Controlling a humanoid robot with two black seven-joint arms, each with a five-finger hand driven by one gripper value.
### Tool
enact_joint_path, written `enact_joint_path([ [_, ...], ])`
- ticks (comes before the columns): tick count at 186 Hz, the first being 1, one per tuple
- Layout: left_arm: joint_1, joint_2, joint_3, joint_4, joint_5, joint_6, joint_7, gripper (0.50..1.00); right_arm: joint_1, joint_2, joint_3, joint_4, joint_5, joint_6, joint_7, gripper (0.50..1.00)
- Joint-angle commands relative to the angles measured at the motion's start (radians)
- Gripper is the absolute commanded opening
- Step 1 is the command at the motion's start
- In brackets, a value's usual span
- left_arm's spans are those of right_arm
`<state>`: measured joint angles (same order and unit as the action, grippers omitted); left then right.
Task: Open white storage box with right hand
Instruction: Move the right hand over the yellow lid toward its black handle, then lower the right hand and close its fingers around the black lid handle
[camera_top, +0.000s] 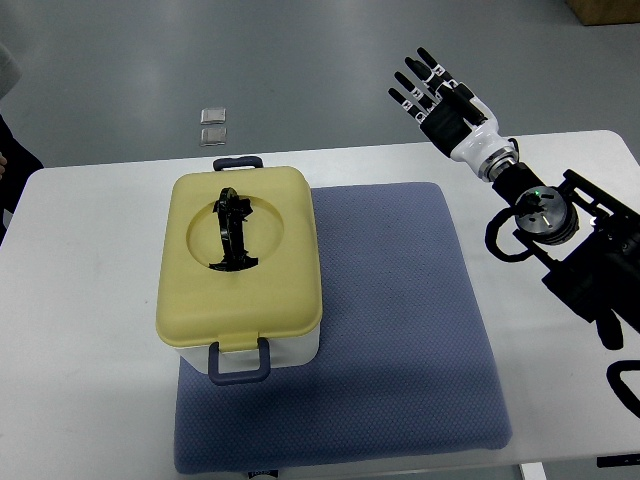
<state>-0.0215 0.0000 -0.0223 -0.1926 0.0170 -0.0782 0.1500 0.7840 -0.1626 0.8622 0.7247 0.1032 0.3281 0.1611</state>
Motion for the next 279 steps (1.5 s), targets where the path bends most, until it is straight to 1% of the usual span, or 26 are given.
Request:
enact_joint_path([
  [1, 0.0, 0.0, 0.001, -0.001, 0.001, 0.0, 0.002, 1.0, -0.005, 0.0, 0.0, -0.008, 0.001, 0.0, 0.0, 0.95],
  [38, 0.0, 0.0, -0.004, -0.001, 0.0, 0.0, 0.003, 1.0, -0.003, -0.003, -0.026, -0.014, -0.025, 0.002, 0.0, 0.95],
  [54, 0.0, 0.0, -0.004, 0.001, 0.0, 0.0, 0.003, 1.0, 0.012, -0.014, -0.068, -0.011, -0.123, 0.008, -0.002, 0.95],
  [77, 0.0, 0.0, -0.004, 0.001, 0.0, 0.0, 0.003, 1.0, 0.077, -0.021, -0.115, -0.004, -0.33, 0.031, -0.005, 0.95],
  [89, 0.0, 0.0, -0.002, -0.001, 0.0, 0.0, 0.003, 1.0, 0.121, -0.031, -0.132, -0.001, -0.445, 0.078, -0.017, 0.95],
  [101, 0.0, 0.0, -0.002, -0.001, 0.0, 0.0, 0.003, 1.0, 0.166, -0.051, -0.146, 0.009, -0.559, 0.157, -0.041, 0.95],
  [103, 0.0, 0.0, -0.002, -0.001, 0.0, 0.0, 0.003, 1.0, 0.181, -0.055, -0.15, 0.016, -0.6, 0.183, -0.048, 0.95],
  [105, 0.0, 0.0, -0.002, -0.001, 0.0, 0.0, 0.003, 1.0, 0.181, -0.055, -0.15, 0.016, -0.6, 0.183, -0.048, 0.95],
  [120, 0.0, 0.0, -0.002, -0.001, 0.001, 0.0, 0.003, 1.0, 0.244, -0.072, -0.167, 0.055, -0.773, 0.283, -0.058, 0.95],
  [141, 0.003, 0.0, -0.002, -0.002, 0.0, -0.002, 0.003, 1.0, 0.324, -0.094, -0.189, 0.136, -0.984, 0.283, -0.06, 0.95],
  [165, 0.003, 0.0, -0.002, -0.001, 0.0, -0.002, 0.002, 1.0, 0.399, -0.095, -0.193, 0.248, -1.128, 0.283, -0.063, 0.95],
  [177, 0.005, 0.0, -0.002, -0.002, 0.0, -0.002, 0.003, 1.0, 0.44, -0.092, -0.199, 0.305, -1.234, 0.283, -0.084, 0.95],
  [187, 0.005, 0.0, -0.002, -0.002, 0.0, -0.002, 0.003, 1.0, 0.465, -0.08, -0.201, 0.331, -1.29, 0.283, -0.1, 0.95],
  [210, 0.005, 0.0, -0.002, -0.002, 0.0, -0.002, 0.003, 1.0, 0.475, -0.061, -0.201, 0.364, -1.35, 0.283, -0.11, 0.95],
  [247, 0.005, 0.0, -0.002, -0.002, 0.0, -0.005, 0.003, 1.0, 0.46, 0.017, -0.204, 0.364, -1.369, 0.283, -0.11, 0.95],
  [279, 0.005, 0.0, -0.002, -0.002, -0.002, -0.006, 0.003, 1.0, 0.411, 0.071, -0.204, 0.364, -1.37, 0.283, -0.11, 0.95],
])
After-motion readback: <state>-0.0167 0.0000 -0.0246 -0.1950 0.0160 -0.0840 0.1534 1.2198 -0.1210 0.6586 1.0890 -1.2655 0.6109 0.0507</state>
